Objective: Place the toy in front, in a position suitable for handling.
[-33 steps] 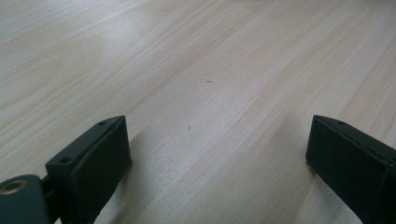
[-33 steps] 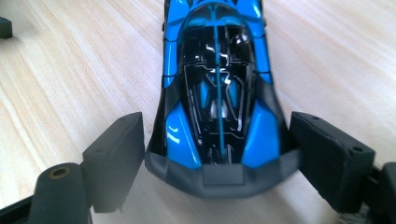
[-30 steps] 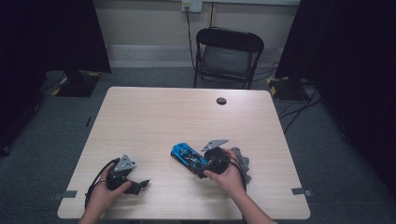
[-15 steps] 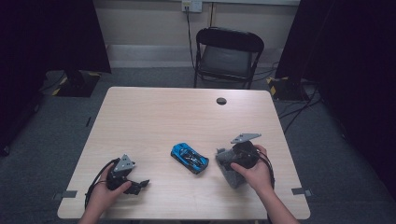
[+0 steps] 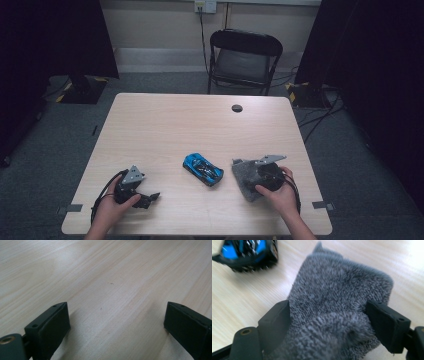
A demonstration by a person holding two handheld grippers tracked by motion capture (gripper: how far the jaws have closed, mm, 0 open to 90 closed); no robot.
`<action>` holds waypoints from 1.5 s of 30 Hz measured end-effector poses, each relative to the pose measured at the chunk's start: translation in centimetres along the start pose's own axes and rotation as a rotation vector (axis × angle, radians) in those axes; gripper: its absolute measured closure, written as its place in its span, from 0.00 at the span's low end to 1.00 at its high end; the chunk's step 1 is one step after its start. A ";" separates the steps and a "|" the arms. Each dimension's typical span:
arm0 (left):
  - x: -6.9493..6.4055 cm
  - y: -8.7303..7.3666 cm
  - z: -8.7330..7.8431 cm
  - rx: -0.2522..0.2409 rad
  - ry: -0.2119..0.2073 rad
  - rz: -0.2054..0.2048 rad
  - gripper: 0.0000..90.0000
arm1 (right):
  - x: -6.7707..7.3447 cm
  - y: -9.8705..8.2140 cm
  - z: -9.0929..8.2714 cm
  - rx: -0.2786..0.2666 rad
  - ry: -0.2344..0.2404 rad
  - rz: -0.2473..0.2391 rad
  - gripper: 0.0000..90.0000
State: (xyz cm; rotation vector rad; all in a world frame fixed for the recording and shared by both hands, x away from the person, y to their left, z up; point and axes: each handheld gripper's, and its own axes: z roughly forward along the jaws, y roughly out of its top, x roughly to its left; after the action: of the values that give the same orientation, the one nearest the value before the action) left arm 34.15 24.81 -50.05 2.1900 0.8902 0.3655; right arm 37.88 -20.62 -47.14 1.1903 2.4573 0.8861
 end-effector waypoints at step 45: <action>-5.6 7.2 4.4 -0.076 -0.158 0.104 0.17 | 4.9 10.0 2.2 -0.045 0.113 -0.117 0.74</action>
State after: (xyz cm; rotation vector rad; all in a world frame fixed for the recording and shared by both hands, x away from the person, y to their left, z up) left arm 35.82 15.08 -47.81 2.1660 0.6680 0.2676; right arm 42.00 -11.18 -42.46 0.9960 2.5514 0.9948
